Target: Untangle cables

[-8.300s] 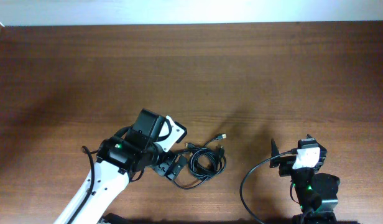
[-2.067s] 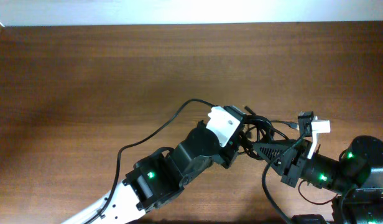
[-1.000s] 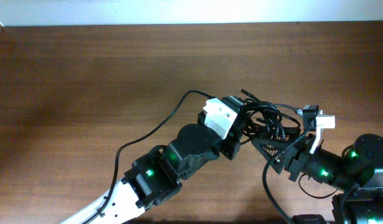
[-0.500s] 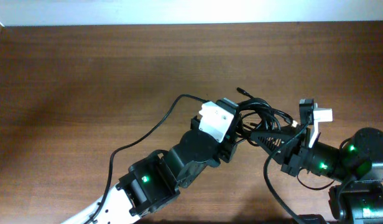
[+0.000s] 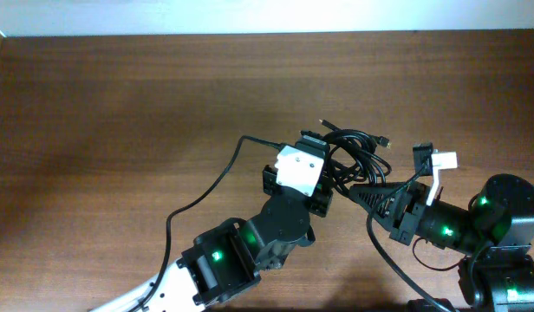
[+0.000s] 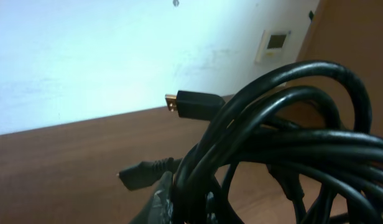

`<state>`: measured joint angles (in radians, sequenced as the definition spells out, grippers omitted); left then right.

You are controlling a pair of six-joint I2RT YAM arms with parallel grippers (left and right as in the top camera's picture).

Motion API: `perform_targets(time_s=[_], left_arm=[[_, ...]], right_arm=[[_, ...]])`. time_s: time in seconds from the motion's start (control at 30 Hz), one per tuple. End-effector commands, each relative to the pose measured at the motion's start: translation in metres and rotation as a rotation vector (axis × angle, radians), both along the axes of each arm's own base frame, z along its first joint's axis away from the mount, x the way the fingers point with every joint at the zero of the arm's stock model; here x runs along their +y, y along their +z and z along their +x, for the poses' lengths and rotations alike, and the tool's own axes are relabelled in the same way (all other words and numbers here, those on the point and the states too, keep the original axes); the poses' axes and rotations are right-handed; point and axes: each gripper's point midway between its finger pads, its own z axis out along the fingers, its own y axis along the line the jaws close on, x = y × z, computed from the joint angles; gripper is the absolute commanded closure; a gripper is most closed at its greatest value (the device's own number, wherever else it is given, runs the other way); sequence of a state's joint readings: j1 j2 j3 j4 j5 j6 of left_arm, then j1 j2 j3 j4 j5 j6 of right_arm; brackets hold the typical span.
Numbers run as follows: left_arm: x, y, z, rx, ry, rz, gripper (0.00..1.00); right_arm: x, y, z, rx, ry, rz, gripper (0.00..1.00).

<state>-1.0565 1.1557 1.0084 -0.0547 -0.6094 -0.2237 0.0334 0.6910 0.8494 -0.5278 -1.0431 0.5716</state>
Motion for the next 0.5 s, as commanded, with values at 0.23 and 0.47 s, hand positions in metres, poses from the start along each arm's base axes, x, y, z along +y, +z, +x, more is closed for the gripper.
perform_targets(time_s=[0.23,0.47], left_arm=[[0.171,0.063,0.029,-0.162,0.700,-0.124,1.00],[0.132,0.063,0.028,-0.137,0.435,-0.130,1.00]], right_arm=[[0.009,0.015,-0.032,0.007,0.118,0.049,0.95],[0.006,0.014,-0.023,-0.009,0.069,0.031,0.28]])
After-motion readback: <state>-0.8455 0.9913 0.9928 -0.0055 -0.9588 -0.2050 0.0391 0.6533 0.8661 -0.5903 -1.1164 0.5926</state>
